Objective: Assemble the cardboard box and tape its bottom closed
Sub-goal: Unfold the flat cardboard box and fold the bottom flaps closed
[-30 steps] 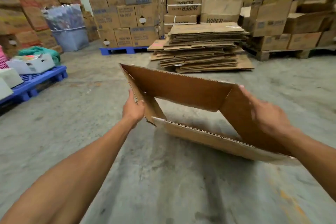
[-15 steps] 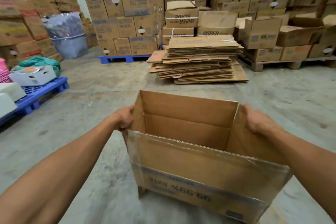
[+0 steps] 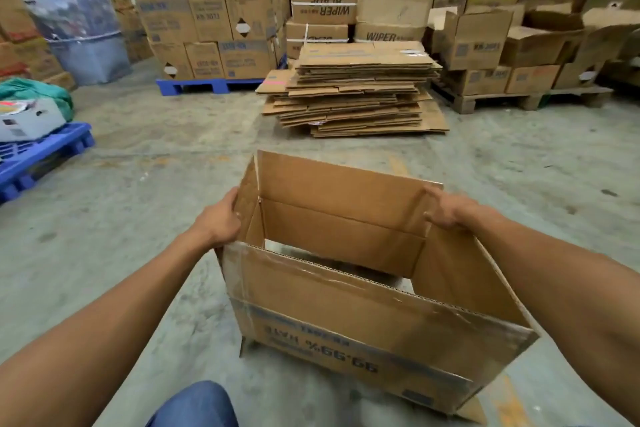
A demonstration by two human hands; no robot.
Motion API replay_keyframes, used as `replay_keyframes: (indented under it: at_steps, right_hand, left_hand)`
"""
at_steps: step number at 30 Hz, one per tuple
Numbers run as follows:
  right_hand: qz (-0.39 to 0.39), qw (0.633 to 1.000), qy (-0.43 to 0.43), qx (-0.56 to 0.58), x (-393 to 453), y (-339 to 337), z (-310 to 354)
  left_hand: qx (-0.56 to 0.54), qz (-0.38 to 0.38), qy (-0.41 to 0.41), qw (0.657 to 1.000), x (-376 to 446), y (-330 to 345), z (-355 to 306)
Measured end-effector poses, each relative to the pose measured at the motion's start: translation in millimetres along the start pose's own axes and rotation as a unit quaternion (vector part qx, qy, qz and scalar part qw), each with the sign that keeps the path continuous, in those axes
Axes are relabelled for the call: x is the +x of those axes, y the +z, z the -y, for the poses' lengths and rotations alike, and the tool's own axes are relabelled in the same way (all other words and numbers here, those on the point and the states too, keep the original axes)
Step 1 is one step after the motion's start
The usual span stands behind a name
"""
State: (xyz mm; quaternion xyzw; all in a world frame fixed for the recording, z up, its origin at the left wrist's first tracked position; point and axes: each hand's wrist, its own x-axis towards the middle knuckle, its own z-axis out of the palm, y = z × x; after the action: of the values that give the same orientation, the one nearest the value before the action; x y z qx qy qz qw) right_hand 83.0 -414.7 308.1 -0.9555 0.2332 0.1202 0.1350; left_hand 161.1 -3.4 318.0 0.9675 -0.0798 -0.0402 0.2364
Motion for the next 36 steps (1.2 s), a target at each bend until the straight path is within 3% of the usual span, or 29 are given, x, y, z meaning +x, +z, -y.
replay_keyframes:
  at_steps: [5,15,19,22,26,28,31,36]
  right_hand:
    - [0.063,0.996,0.036,0.05,-1.0,20.6,-7.7]
    - [-0.016,0.975,0.14,0.17,12.7,76.2,-48.6]
    - [-0.056,0.95,0.17,0.254,-17.9,87.5,-62.6]
    - [-0.072,0.926,0.174,0.328,-27.1,98.9,-66.9]
    - [-0.053,0.901,0.144,0.406,-19.7,135.0,-76.2]
    - [-0.032,0.909,0.133,0.393,-21.1,154.2,-76.1]
    - [-0.029,0.958,0.083,0.272,-38.7,185.1,-70.2]
    - [-0.015,0.984,0.09,0.156,-80.9,227.3,-61.6]
  left_hand:
    - [-0.066,0.063,-0.02,0.996,-6.6,19.1,-11.8]
    - [0.013,0.186,0.065,0.98,-42.1,36.9,-32.4]
    - [0.082,0.304,0.087,0.945,-52.5,58.5,-46.7]
    - [0.183,0.414,0.047,0.89,-47.1,61.8,-55.6]
    - [0.29,0.447,0.045,0.845,-40.0,70.0,-67.6]
    - [0.346,0.438,0.052,0.828,-45.1,79.1,-75.1]
    - [0.405,0.421,0.069,0.809,-48.5,98.2,-77.5]
    - [0.419,0.4,0.086,0.811,-45.5,118.0,-58.6]
